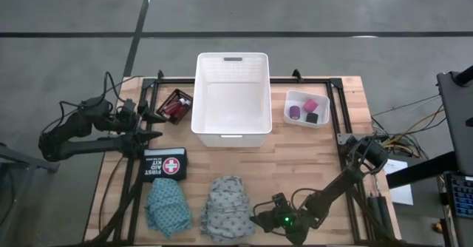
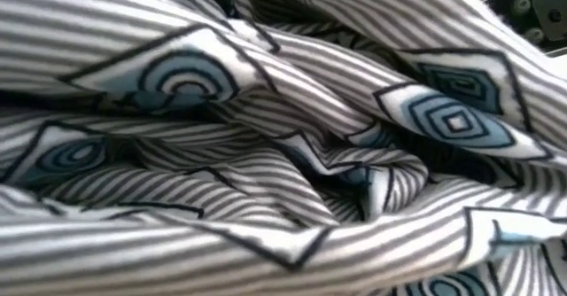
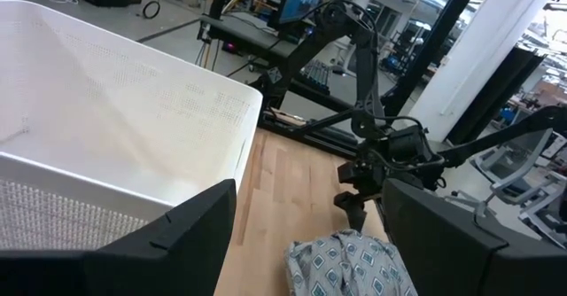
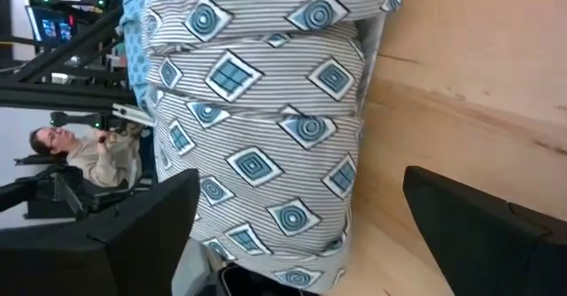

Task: Pick & Place Medicine items
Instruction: Put the gray patient gown into the white organizer

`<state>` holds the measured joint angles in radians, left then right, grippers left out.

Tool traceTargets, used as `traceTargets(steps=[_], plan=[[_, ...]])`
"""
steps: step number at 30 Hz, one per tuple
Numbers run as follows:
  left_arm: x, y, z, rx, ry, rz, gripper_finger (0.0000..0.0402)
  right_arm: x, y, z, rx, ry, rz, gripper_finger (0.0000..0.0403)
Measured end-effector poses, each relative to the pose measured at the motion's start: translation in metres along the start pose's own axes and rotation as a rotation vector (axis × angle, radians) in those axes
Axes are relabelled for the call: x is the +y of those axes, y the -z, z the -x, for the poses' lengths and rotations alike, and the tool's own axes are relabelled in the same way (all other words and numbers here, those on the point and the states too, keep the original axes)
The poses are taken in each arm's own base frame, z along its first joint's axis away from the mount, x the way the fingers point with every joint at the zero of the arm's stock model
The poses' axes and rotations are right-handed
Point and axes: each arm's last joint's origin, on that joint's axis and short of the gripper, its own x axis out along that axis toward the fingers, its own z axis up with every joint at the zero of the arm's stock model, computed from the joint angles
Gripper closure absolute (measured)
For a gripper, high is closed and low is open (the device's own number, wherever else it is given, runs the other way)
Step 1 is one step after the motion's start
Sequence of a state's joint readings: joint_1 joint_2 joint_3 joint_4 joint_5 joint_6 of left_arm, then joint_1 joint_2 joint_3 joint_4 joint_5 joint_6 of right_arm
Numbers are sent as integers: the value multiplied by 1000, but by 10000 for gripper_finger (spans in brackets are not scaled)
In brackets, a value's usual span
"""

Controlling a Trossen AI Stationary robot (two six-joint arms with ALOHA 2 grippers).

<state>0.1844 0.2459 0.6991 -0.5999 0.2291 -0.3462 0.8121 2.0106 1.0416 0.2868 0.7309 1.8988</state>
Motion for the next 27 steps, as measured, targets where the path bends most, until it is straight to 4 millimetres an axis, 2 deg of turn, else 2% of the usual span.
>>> traceTargets(steps=[13, 24, 27], plan=[[0, 0, 0, 0, 0, 0, 113, 1, 0, 0, -6, -4, 41, 3], [0, 0, 0, 0, 0, 0, 113, 13, -6, -9, -33, -28, 88, 3], [0, 0, 0, 1, 0, 0, 113, 9, -5, -16, -44, -10, 104, 3]])
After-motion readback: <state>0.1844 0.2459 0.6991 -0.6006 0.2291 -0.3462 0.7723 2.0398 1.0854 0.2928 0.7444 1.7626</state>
